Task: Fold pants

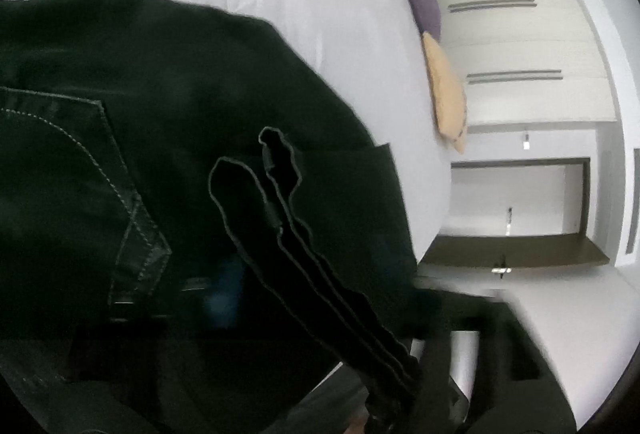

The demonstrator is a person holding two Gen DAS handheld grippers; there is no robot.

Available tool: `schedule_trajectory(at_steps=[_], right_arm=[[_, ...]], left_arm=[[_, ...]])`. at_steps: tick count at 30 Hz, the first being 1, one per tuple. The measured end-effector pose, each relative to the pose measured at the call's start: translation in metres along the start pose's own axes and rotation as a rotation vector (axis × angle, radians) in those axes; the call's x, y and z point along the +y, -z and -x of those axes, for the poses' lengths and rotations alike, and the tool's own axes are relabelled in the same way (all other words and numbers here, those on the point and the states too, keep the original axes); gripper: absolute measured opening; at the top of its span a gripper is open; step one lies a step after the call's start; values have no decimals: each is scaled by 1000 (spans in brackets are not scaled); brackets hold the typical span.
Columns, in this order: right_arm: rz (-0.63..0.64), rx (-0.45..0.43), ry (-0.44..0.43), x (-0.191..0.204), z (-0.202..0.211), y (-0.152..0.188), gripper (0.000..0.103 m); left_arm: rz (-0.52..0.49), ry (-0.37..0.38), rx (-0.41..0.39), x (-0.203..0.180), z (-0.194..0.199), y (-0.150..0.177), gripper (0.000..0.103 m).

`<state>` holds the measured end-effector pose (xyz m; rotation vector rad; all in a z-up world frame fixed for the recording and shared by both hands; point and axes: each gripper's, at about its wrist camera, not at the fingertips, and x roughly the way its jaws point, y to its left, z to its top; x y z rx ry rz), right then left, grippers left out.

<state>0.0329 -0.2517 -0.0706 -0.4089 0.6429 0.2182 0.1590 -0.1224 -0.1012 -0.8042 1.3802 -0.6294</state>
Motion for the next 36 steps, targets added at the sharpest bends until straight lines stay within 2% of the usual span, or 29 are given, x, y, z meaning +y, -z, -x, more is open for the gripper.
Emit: schedule_trajectory(at_steps=[3, 8, 12, 18, 23, 25, 27, 28, 29, 32, 34, 36], right_arm=[[18, 1, -5, 5, 1, 0, 8], [73, -4, -9, 18, 1, -4, 8], [141, 9, -15, 39, -6, -8, 9], [218, 63, -37, 69, -26, 1, 9], [213, 130, -74, 75, -47, 10, 17], [177, 159, -91, 73, -53, 13, 17], [100, 174, -151, 60, -49, 10, 32], [66, 181, -186, 52, -48, 10, 56], [23, 191, -234, 43, -44, 9, 73], [-111, 172, -415, -1, -25, 4, 75], [-213, 158, -501, -44, -19, 2, 75], [-348, 150, -582, -97, -26, 0, 75]], left_arm=[[-55, -28, 2, -6, 0, -3, 15], [-203, -107, 9, -26, 11, -11, 9], [-270, -167, 11, -28, 18, -13, 7], [-267, -228, 35, -5, 10, -18, 7], [-210, -220, 34, 20, 9, -24, 10], [-198, -212, 37, 23, 9, -26, 12], [-229, -247, 25, 19, 14, -26, 19], [-243, -266, 15, 19, 20, -25, 21], [-258, -302, -4, 18, 29, -24, 29], [-287, -429, -104, 12, 57, -21, 49], [-359, -475, -206, -8, 74, -8, 49], [-439, -459, -255, -29, 76, 7, 49]])
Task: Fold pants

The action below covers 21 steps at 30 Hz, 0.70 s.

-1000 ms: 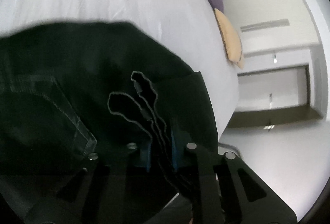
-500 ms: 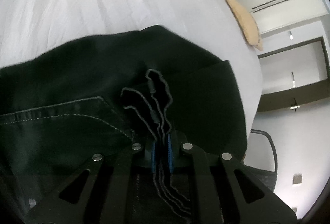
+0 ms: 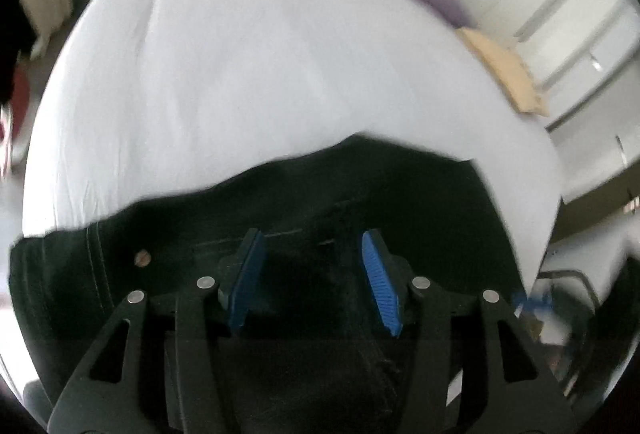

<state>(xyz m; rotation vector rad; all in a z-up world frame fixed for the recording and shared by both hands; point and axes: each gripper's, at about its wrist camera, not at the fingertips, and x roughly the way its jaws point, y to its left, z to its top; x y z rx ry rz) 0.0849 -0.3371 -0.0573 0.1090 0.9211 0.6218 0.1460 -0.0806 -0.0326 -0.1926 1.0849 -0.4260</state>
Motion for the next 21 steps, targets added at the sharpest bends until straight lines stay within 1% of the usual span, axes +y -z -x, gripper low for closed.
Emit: schedule_trajectory(at_steps=[1, 3, 5, 7, 8, 9, 10, 11, 12, 13, 14, 15, 16, 17, 19, 21], right_arm=[[-76, -21, -58, -32, 11, -13, 75], [-164, -34, -161, -74, 12, -33, 75], [-274, -49, -222, -124, 4, -51, 75], [-373, -38, -331, -158, -12, -59, 75], [-406, -26, -358, -176, -24, -62, 75], [-421, -10, -339, -186, -34, -62, 75], [-441, 18, -327, -195, -45, -59, 75], [-470, 61, -333, -204, -59, -54, 68], [-491, 97, -322, -212, -71, -45, 63], [-489, 98, -313, -212, -72, -40, 58], [-480, 72, -323, -212, -67, -35, 58], [-485, 66, -339, -209, -64, -29, 58], [-490, 70, -350, -207, -60, -24, 58], [-478, 80, -354, -201, -54, -17, 58], [-432, 99, -347, -186, -43, -4, 59], [-410, 123, -371, -173, -33, 9, 62]], left_arm=[[-42, 8, -27, -18, 3, 4, 49], [-102, 30, -46, -47, -3, 14, 49], [-134, 32, -19, -64, -22, 27, 49], [-128, 17, 40, -69, -48, 39, 49], [-116, 17, 63, -55, -50, 46, 49], [-114, 13, 77, -52, -57, 51, 49], [-121, 6, 74, -53, -58, 54, 49], [-130, -3, 69, -52, -58, 56, 49], [-135, -10, 69, -52, -60, 55, 49], [-134, -13, 71, -54, -62, 55, 49], [-134, -17, 71, -57, -65, 55, 49], [-135, -21, 72, -59, -65, 53, 49], [-139, -27, 70, -59, -62, 54, 49], [-143, -32, 67, -64, -67, 54, 49], [-145, -36, 59, -65, -67, 57, 49], [-138, -29, 56, -65, -69, 68, 49]])
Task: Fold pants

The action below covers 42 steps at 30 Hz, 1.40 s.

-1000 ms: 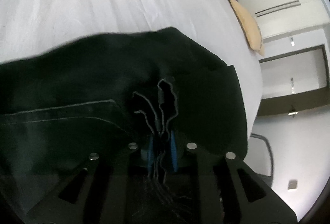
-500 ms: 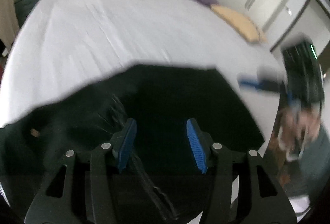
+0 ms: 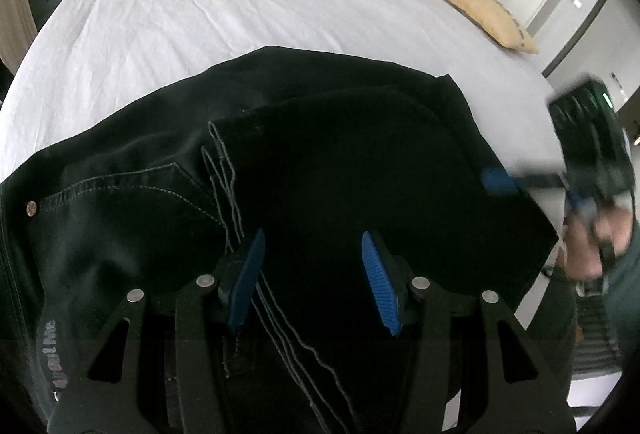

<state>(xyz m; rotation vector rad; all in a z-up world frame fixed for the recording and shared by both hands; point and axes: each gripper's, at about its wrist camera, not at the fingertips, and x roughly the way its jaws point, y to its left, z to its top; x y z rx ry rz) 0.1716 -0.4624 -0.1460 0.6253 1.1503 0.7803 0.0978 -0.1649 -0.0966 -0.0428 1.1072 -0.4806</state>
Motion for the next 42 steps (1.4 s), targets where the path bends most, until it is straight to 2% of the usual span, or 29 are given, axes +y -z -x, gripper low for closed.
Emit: schedule_trajectory(at_steps=[4, 7, 10, 12, 14, 15, 16, 18, 19, 20, 23, 28, 30, 32, 35, 37, 41, 42], right_arm=[[95, 11, 67, 32, 12, 56, 63], [56, -31, 57, 42, 27, 70, 64], [85, -148, -3, 65, 39, 71, 64], [95, -238, -79, 79, 35, 61, 68], [84, -256, -114, 79, 25, 46, 82], [70, -249, -85, 77, 15, 36, 86], [39, -209, 1, 70, -6, 28, 88], [-4, -100, 166, 55, -43, 23, 76], [40, -95, 247, 59, -53, 24, 77], [75, -108, 252, 67, -55, 25, 78], [37, -131, 133, 82, -53, 23, 77], [93, -227, -9, 128, -58, 11, 77], [107, -218, -52, 143, -73, 5, 77], [118, -193, -60, 155, -92, 4, 77], [131, -155, -70, 163, -107, 4, 77], [142, -135, -72, 168, -113, 6, 77], [126, -116, -84, 166, -104, 17, 77], [118, -117, -87, 164, -103, 17, 77]], left_arm=[[15, 16, -9, 7, -5, 3, 49], [6, 10, -21, 12, -4, 4, 49], [22, 14, -37, 17, 5, 10, 49], [56, 17, -50, 21, 15, 13, 49], [94, 22, -91, 28, 35, 16, 49], [107, 21, -117, 32, 47, 18, 53], [126, 17, -151, 39, 63, 23, 57], [187, -7, -228, 58, 99, 39, 77], [217, -14, -258, 67, 114, 47, 80], [252, -22, -282, 79, 128, 59, 85], [389, -55, -332, 121, 162, 104, 86], [693, -61, -314, 185, 179, 174, 86], [767, -42, -293, 202, 174, 183, 86], [849, 20, -283, 216, 165, 191, 86], [900, 53, -252, 228, 150, 195, 86], [930, 100, -260, 235, 142, 198, 86], [989, 145, -300, 253, 129, 203, 84], [1003, 152, -303, 258, 127, 204, 79]])
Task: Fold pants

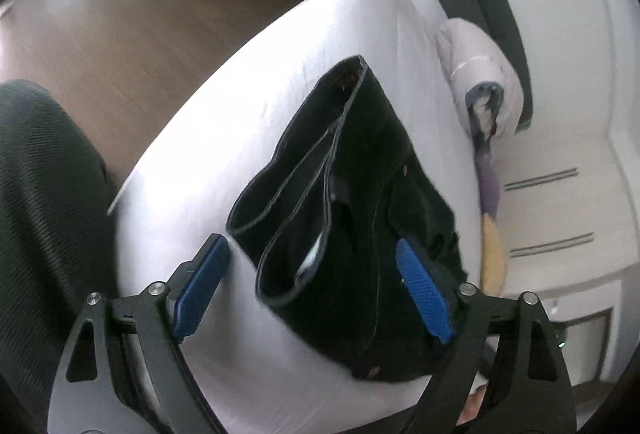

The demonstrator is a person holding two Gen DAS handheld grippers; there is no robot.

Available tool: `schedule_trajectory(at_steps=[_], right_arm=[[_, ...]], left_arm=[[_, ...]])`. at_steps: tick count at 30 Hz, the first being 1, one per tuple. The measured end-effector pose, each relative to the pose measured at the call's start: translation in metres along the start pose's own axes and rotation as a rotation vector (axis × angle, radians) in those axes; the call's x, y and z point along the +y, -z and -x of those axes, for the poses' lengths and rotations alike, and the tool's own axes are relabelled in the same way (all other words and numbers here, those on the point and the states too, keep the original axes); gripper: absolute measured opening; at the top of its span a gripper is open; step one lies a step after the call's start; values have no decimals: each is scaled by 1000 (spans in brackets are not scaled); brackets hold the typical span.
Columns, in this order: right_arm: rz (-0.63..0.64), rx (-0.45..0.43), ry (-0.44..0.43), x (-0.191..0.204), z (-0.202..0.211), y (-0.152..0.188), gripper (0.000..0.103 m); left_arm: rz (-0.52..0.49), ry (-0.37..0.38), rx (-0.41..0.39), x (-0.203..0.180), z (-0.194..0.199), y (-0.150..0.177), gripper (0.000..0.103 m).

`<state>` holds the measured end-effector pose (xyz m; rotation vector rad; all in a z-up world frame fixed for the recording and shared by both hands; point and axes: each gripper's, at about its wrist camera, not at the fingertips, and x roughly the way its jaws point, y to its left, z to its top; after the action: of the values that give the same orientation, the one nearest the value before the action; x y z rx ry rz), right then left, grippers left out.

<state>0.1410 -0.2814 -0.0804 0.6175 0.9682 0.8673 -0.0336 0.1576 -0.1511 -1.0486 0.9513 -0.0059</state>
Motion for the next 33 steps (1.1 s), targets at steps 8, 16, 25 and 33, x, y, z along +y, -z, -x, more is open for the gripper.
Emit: schedule_trajectory(at_steps=[8, 16, 25, 33], right_arm=[[-30, -11, 53, -15, 2, -10, 77], [-102, 85, 265, -60, -15, 3, 74], [-147, 11, 168, -54, 18, 4, 76], [-204, -83, -49, -51, 79, -21, 88]], left_arm=[[45, 11, 15, 4, -14, -12, 28], [-3, 8, -20, -18, 1, -8, 20], [-201, 26, -95, -103, 28, -10, 12], [-549, 54, -115, -239, 15, 30, 12]])
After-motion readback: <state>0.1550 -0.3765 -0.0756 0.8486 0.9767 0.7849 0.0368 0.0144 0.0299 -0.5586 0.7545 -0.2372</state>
